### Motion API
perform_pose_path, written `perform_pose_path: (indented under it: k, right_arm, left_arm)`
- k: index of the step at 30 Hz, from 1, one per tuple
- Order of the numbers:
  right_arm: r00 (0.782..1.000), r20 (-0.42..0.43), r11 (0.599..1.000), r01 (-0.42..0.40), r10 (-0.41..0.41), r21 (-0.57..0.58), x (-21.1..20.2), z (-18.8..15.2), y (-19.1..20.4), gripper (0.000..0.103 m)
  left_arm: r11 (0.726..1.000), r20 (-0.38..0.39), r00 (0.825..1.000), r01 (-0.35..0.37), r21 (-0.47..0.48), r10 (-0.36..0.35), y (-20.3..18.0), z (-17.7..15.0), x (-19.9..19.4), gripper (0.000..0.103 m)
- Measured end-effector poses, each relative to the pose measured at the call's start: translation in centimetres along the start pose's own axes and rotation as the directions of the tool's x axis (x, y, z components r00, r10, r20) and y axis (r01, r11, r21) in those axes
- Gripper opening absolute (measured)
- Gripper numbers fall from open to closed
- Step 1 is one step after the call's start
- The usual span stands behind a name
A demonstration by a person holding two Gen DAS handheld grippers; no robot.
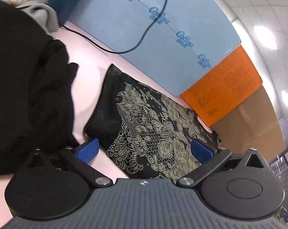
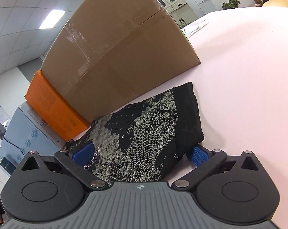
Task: Fold clothes
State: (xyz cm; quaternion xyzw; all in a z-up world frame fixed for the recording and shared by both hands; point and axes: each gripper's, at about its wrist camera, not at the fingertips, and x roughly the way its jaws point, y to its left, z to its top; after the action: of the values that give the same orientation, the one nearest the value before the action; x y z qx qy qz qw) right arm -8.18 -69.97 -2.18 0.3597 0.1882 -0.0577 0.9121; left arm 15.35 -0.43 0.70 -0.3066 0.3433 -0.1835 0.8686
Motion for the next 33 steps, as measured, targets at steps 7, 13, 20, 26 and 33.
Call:
perform_pose_path:
  k: [7,13,20,26,33]
  right_arm:
    - [1.000,0.011,1.000,-0.006,0.006,-0.006,-0.1,-0.2,0.0,0.103]
    - [1.000,0.021,1.000,-0.011,0.011,-0.006,0.0,-0.2,-0.2,0.103]
    - [0.995,0.040,0.996,0.091,-0.091,0.000,1.5,0.6,0.5,0.085]
    - [0.978,0.003,0.978,0.207,-0.207,0.023,2.7,1.2,-0.1,0.004]
    - [0.977,0.059,0.899,0.214,-0.207,-0.383,4.3,2.0,8.4,0.004]
  left_arm:
    - [1.000,0.054,0.998,-0.022,-0.021,0.023,0.0,0.0,0.5,0.103]
    - [0.996,0.116,0.992,-0.056,0.069,0.048,-0.3,0.5,2.3,0.103]
    - [0.977,0.144,0.983,-0.136,0.164,0.113,-1.6,0.7,3.6,0.097]
    - [0.965,0.047,0.986,-0.165,0.204,0.158,-3.3,1.7,6.7,0.007]
    - [0.937,0.015,1.000,-0.019,0.350,0.015,-11.0,0.8,8.7,0.007]
